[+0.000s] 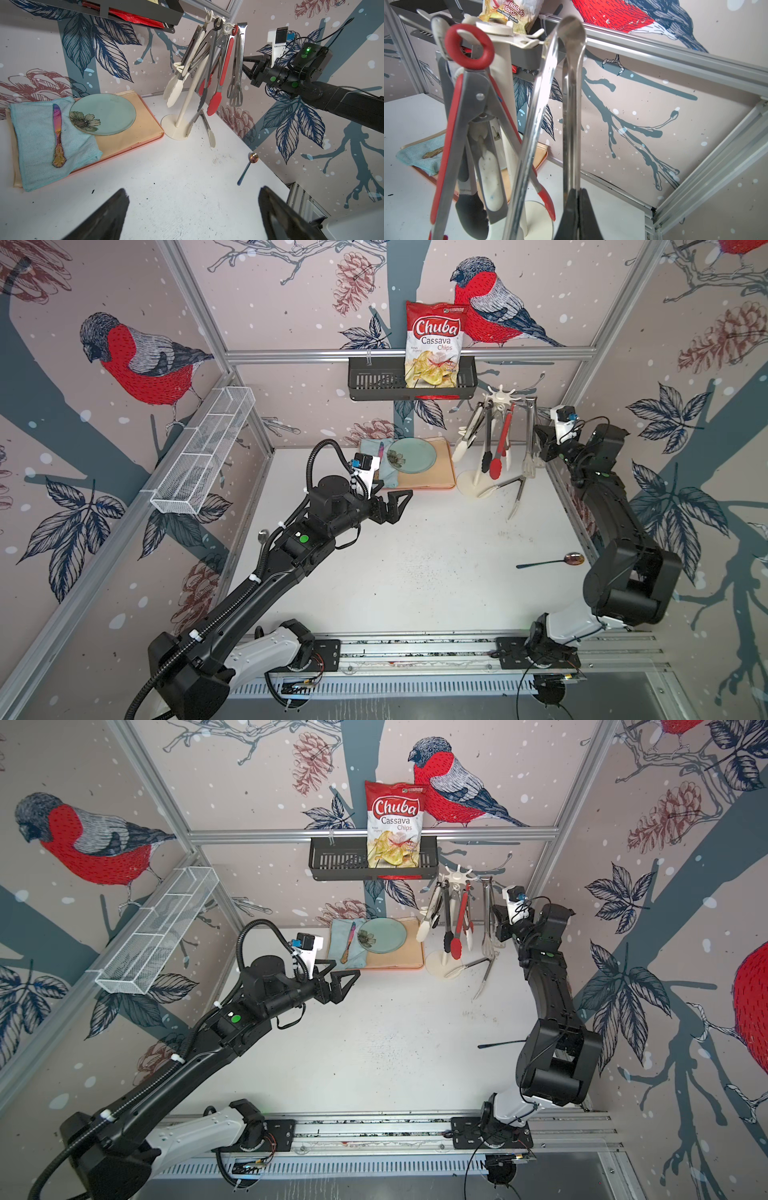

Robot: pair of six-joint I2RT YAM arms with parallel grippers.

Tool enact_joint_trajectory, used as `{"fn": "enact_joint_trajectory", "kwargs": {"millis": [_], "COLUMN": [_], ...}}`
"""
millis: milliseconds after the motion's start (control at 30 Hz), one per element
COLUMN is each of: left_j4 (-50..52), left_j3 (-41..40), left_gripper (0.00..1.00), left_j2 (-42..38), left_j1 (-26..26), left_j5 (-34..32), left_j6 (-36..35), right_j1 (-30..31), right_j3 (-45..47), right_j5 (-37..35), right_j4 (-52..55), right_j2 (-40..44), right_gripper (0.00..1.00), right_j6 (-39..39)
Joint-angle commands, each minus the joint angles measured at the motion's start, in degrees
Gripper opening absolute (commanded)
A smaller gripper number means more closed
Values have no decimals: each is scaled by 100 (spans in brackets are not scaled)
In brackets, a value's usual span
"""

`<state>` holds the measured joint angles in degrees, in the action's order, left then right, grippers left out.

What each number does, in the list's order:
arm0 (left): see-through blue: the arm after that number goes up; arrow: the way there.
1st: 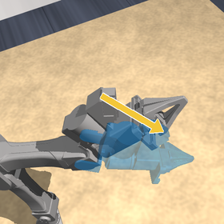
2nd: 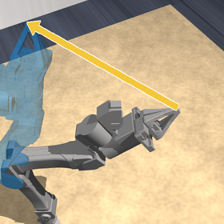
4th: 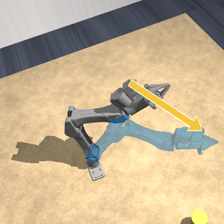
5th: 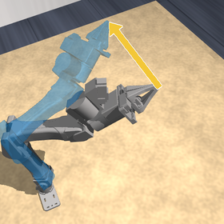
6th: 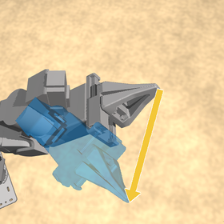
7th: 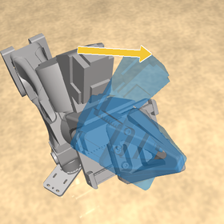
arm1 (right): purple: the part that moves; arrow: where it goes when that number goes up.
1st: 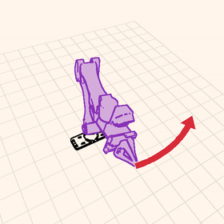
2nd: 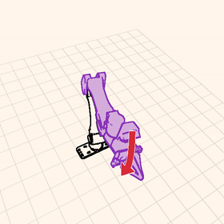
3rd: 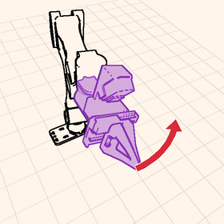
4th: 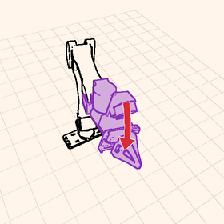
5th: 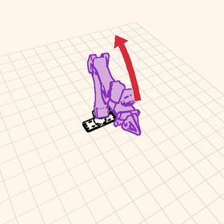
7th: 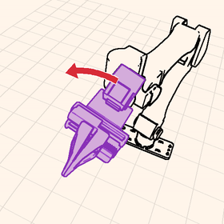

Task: Hang food tongs on kitchen utensil racks
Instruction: Hang the food tongs on the rack.

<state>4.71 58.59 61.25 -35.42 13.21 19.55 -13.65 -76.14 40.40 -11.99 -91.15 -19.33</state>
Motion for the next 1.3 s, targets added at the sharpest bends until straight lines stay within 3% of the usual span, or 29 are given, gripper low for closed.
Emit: {"fn": "enact_joint_trajectory", "kwargs": {"millis": [0, 300, 1267], "left_j4": [-54, 21, 44], "left_j3": [71, 117, 171], "left_gripper": [96, 96, 96], "left_j2": [42, 105, 175], "left_j1": [9, 13, 9], "left_j5": [-73, -115, -161], "left_j6": [-18, -61, -146], "right_j1": [11, 167, 319], "right_j3": [-145, -555, -795], "right_j5": [385, 736, 876], "right_j4": [-474, -339, 466], "right_j2": [-101, -512, -938], "right_gripper": [0, 0, 0], "right_j6": [112, 160, -174]}}
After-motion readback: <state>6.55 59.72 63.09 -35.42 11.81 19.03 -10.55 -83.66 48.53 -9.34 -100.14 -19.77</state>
